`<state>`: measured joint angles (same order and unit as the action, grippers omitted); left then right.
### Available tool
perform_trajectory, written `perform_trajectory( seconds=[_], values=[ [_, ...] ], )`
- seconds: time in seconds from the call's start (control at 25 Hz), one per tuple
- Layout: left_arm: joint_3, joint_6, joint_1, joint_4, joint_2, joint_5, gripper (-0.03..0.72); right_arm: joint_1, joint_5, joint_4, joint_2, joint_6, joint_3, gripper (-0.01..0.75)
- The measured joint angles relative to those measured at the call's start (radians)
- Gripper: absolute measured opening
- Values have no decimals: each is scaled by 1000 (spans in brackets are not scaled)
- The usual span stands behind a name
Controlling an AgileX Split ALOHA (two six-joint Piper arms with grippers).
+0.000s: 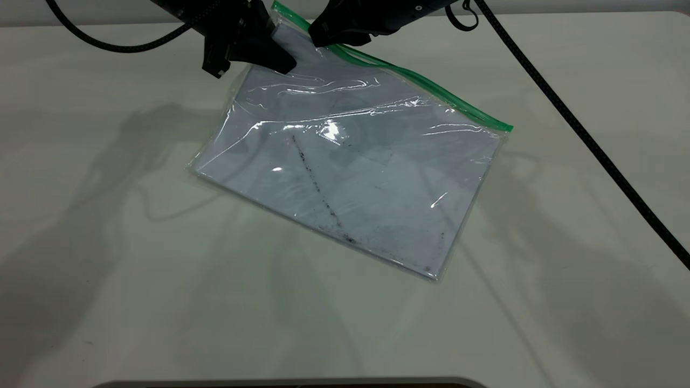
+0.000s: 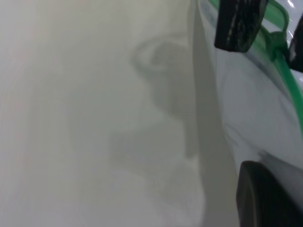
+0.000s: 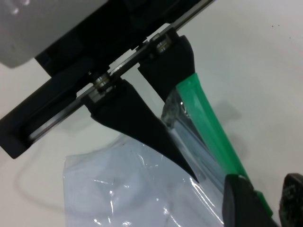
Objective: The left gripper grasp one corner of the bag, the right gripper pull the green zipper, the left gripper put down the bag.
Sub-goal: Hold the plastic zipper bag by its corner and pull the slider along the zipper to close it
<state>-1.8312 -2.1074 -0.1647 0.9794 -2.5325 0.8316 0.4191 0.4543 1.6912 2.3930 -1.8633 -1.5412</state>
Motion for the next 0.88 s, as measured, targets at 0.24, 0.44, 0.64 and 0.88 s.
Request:
perform_trajectory(
  seconds=[0.24, 0.44, 0.64, 0.88],
  values=[
    [0, -3, 0, 3, 0, 0, 76, 0, -1, 0, 0, -3, 0, 203],
    [0, -3, 0, 43, 0, 0, 76, 0, -1, 0, 0, -9, 0, 79],
    [0, -3, 0, 50, 0, 2, 76, 0, -3, 0, 0, -15, 0, 39],
    [0, -2, 1, 56, 0, 14, 76, 0, -18, 2, 0, -25, 0, 39]
  ],
)
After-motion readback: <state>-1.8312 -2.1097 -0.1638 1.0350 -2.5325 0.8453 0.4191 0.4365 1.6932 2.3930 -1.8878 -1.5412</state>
